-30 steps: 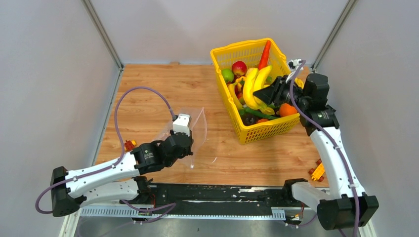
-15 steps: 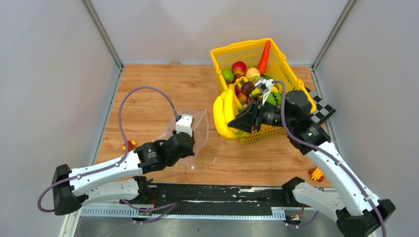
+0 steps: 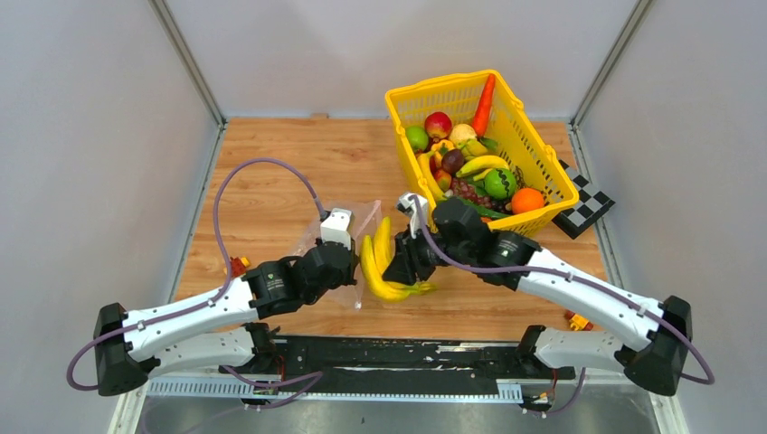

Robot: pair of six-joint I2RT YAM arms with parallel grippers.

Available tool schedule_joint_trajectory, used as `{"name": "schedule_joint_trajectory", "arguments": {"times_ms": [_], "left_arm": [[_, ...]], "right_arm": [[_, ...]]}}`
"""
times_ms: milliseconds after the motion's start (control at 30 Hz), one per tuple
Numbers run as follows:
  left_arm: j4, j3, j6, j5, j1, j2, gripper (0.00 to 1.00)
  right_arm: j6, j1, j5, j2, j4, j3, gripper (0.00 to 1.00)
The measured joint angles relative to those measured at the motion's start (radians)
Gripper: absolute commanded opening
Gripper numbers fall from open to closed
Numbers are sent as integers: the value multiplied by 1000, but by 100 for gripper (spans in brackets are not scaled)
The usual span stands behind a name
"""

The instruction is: Place the food in the zip-top bag and seal the zipper

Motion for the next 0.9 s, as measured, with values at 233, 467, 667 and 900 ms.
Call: {"name": "schedule_joint_trajectory", "arguments": {"times_ms": [233, 467, 667, 900], "left_arm": [[2, 0, 0, 11, 0, -8, 0], [-5, 0, 2, 9, 0, -19, 0], [-27, 9, 6, 7, 1, 0, 0], [-38, 22, 16, 22, 2, 32, 0]], "right_arm": [[-33, 74, 183, 141, -92, 76, 3], [-127, 135, 286, 230, -212, 200, 4], [-228, 178, 290, 228, -242, 203, 7], [-316, 187, 232, 118, -186, 120, 4]]}}
